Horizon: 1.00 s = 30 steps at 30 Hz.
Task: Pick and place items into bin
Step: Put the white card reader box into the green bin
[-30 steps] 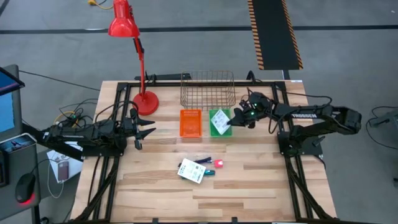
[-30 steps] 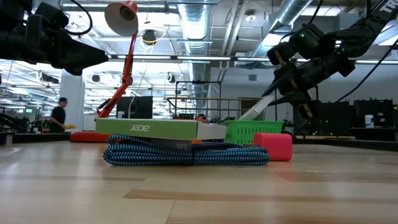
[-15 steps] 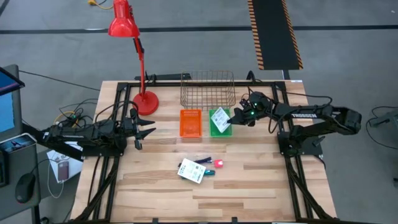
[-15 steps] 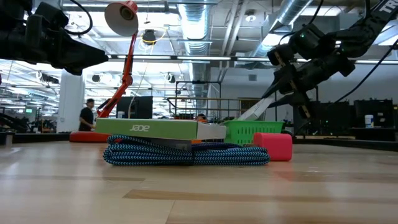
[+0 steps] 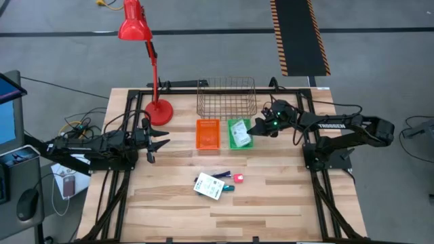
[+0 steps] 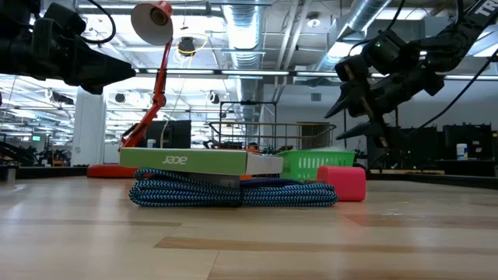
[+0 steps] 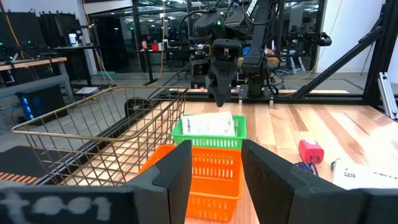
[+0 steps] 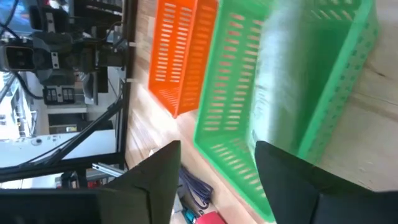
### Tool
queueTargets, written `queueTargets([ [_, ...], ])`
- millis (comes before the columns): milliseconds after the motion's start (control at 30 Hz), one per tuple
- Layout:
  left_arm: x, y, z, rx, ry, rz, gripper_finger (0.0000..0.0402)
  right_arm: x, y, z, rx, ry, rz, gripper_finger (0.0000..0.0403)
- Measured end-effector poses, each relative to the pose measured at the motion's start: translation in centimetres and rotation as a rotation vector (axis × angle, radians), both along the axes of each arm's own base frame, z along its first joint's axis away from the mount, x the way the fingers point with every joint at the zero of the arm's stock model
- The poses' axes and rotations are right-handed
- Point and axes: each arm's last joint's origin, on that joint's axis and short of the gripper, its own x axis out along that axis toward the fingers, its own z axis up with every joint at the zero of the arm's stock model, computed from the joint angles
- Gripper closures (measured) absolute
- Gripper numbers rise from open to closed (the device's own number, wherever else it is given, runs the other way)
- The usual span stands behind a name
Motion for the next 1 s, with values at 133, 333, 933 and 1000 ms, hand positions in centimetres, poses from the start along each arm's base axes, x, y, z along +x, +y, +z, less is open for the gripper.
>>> queueTargets([
  [133, 0.0, 0.0, 0.0, -0.003, -0.001, 0.000, 0.0271, 0.1, 0.0, 0.3, -0.002, -0.032, 0.020, 0.0181],
  [333, 0.0, 0.0, 0.0, -0.003, -0.001, 0.000, 0.0271, 0.1, 0.2, 0.3, 0.031, -0.039, 0.058, 0.0181],
  [933, 0.0, 0.0, 0.0, -0.004, -0.001, 0.000, 0.0271, 1.5, 8.4, 1.1, -0.132, 0.007, 0.181, 0.0205],
  [1000, 0.0, 0.0, 0.0, 0.002, 0.000, 0.000, 0.0271, 1.3, 9.6, 1.4, -0.209, 0.006, 0.146, 0.0210],
])
